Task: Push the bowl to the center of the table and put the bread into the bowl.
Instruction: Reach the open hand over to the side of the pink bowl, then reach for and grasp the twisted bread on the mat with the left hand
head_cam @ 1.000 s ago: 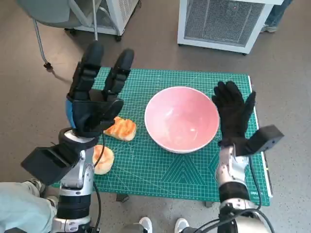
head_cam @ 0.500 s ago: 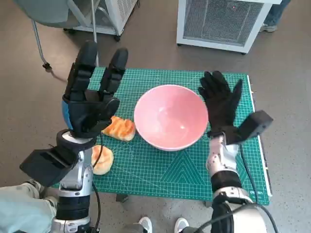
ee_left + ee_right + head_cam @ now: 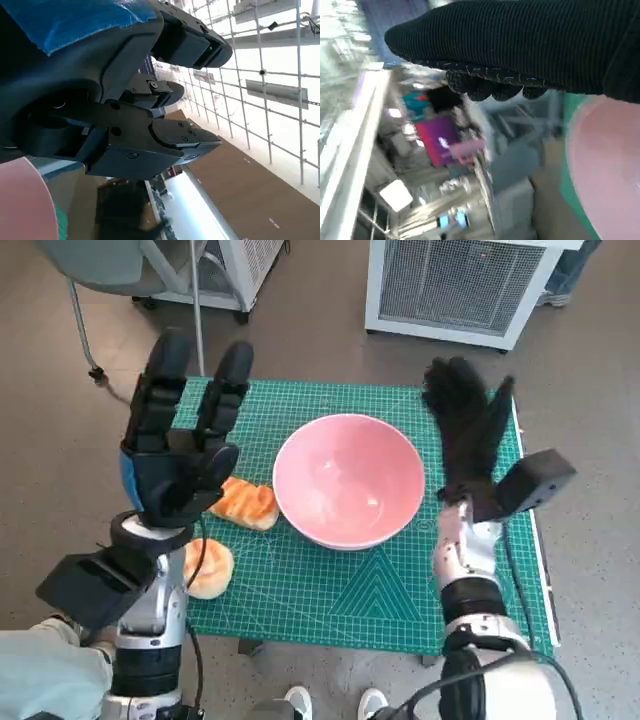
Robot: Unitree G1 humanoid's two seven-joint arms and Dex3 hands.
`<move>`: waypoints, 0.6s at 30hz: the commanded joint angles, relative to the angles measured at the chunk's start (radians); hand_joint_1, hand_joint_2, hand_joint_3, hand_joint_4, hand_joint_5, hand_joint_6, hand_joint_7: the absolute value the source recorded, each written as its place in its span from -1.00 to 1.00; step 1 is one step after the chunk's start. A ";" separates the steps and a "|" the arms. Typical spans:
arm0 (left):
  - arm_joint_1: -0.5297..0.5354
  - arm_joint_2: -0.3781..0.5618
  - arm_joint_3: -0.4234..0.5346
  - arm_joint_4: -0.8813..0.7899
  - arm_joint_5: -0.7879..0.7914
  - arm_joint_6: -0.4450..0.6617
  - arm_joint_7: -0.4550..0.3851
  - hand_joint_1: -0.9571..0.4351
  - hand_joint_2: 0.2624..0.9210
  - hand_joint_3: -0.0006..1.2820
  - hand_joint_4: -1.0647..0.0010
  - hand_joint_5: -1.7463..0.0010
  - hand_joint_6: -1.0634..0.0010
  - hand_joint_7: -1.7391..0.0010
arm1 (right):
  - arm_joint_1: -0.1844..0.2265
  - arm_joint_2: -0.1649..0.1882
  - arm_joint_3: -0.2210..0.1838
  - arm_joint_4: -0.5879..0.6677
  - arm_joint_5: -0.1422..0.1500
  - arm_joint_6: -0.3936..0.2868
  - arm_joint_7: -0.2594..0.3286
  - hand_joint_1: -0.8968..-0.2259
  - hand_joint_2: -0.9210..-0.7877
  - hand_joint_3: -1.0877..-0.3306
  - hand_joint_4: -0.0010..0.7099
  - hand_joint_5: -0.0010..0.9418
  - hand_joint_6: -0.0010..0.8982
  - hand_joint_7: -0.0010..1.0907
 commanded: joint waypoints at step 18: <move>-0.088 0.372 0.058 0.073 0.100 -0.013 -0.169 0.29 1.00 -0.70 0.30 1.00 0.18 1.00 | 0.249 -0.030 0.187 -0.734 0.019 0.057 0.123 -0.13 -1.00 -0.12 -0.25 -0.98 -1.00 0.37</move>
